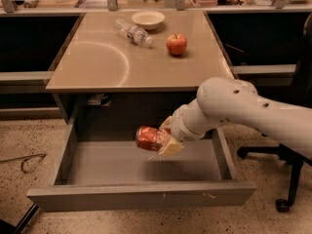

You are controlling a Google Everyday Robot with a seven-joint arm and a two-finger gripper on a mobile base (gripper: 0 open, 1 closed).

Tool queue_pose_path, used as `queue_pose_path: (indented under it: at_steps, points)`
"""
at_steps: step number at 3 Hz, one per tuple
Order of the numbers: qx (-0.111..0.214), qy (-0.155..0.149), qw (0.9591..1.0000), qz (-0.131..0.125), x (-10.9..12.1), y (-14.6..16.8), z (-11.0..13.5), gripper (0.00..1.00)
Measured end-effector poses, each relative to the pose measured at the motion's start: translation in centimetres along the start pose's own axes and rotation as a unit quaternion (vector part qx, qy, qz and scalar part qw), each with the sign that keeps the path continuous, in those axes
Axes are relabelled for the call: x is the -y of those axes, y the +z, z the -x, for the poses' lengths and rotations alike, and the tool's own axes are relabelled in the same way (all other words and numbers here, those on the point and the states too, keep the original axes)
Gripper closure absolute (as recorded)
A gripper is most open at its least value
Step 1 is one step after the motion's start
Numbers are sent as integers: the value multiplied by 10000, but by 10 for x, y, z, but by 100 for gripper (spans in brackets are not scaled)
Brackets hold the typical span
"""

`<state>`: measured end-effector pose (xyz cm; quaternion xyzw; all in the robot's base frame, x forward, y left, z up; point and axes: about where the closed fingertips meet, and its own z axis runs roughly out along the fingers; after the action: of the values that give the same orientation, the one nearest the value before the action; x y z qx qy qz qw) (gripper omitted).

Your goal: Place coke can into top drawer

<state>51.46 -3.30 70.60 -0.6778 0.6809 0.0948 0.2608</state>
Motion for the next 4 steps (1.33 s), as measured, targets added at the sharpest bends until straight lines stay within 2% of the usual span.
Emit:
queue_pose_path:
  at_steps: [2,3,4]
  points:
    - [-136,56,9996,-247,13,92,-43,100]
    - [-219,50,9989,-401,15,108,-46,100]
    - [-219,50,9989,-401,15,108,-46,81]
